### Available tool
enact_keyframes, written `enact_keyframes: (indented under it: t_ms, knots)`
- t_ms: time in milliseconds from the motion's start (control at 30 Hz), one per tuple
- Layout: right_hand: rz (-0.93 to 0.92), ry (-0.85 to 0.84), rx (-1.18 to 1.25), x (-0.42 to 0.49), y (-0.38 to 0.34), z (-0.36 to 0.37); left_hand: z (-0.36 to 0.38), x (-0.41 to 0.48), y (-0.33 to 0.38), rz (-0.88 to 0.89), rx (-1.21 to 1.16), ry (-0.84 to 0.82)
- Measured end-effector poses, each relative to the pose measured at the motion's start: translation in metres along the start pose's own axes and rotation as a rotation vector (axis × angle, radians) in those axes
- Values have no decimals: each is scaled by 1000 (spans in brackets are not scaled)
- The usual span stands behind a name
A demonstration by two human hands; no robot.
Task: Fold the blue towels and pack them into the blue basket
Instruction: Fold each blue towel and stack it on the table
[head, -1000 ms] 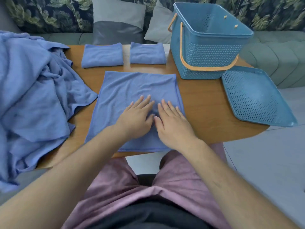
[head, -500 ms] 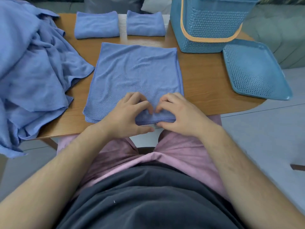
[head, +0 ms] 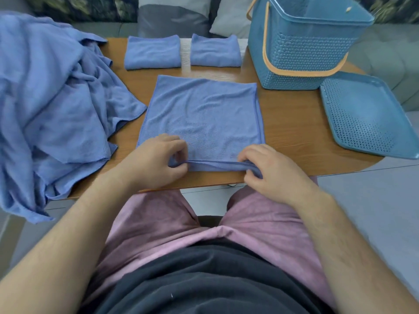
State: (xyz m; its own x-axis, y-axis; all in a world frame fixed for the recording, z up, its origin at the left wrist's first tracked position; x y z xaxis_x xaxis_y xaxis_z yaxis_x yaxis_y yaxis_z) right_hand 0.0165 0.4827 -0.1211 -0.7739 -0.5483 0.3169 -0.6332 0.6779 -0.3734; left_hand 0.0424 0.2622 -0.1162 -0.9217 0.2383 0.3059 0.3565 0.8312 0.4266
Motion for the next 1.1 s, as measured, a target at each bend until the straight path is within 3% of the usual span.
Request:
enact_keyframes:
  t_ms: [100, 300, 400, 600, 900, 1100]
  knots:
    - [73, 93, -3, 2, 14, -8, -3, 3, -11, -117, -20, 28]
    - [142, -20, 2, -2, 19, -1, -3, 2, -18, -183, 5, 96]
    - [223, 77, 33, 0, 32, -5, -5, 3, -24, -201, 16, 33]
    - [540, 202, 420, -2, 65, -10, -16, -7, -41, -243, -11, -162]
    - [512, 266, 510, -1, 72, -19, -45, -11, -67, -450, -535, 156]
    - [513, 285, 631, 2, 64, -34, -49, -14, -68, -531, -709, 191]
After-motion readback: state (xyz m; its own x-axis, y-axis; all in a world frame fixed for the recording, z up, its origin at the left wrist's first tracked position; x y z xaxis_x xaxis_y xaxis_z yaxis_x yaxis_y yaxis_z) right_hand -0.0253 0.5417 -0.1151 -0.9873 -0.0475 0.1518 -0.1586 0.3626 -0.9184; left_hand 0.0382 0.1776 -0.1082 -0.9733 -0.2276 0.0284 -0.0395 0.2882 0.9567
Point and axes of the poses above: each hand's wrist, its own x-axis towards the middle knuckle, its own z-axis out of the palm, y = z × x, the point moved 8 cm from there along x, towards the middle knuckle, and after that the axes turned 11 degrees about y, right-handed, at the moved point
